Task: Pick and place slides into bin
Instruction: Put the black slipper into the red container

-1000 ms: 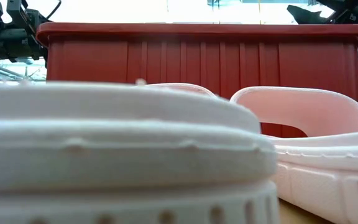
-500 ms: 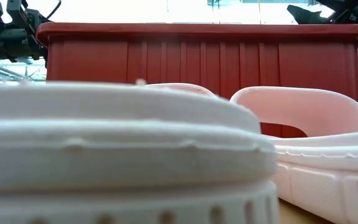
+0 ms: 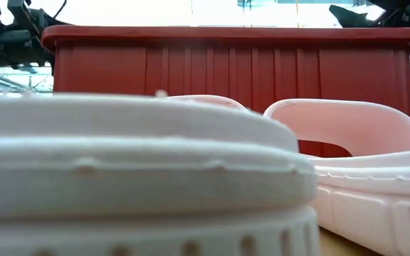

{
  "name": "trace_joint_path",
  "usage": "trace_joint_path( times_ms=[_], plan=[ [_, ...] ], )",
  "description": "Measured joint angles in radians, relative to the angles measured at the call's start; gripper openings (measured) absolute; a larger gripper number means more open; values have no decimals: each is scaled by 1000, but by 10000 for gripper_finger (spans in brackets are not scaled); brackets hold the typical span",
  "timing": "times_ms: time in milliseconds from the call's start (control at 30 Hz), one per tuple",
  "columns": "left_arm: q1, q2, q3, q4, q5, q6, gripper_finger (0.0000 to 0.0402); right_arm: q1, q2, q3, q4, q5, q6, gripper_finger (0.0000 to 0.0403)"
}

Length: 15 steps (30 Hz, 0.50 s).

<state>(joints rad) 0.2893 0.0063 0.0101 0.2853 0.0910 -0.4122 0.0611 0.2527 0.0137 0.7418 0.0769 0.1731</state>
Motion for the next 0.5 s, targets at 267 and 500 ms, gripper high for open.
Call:
trace_joint_path(
  times_ms=[267,500],
  plan=[
    [-1,0,1,102,20,6,198,0,0,0,86,-30,53,212],
    [-1,0,1,192,58,-28,198,0,0,1,206,-130,80,212]
  ],
)
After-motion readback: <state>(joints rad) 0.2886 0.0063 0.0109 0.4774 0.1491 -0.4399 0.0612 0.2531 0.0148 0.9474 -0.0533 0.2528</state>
